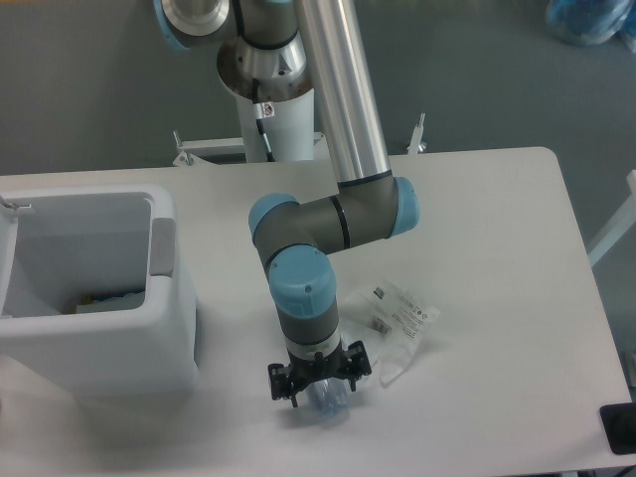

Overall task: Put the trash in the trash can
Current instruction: 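Close the gripper on the bottle's cap end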

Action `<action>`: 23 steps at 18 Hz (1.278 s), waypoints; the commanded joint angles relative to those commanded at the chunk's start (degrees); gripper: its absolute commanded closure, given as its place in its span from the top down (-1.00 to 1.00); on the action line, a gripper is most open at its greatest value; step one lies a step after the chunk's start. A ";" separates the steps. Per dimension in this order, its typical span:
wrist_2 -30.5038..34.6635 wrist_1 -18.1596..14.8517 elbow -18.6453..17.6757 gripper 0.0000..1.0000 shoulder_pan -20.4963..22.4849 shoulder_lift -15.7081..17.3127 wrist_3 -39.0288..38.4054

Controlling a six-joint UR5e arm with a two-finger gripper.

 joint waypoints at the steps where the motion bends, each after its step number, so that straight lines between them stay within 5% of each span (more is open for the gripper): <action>1: 0.00 0.09 0.09 1.00 0.00 -0.09 0.00; 23: 0.00 0.26 0.26 0.40 0.00 -0.35 0.00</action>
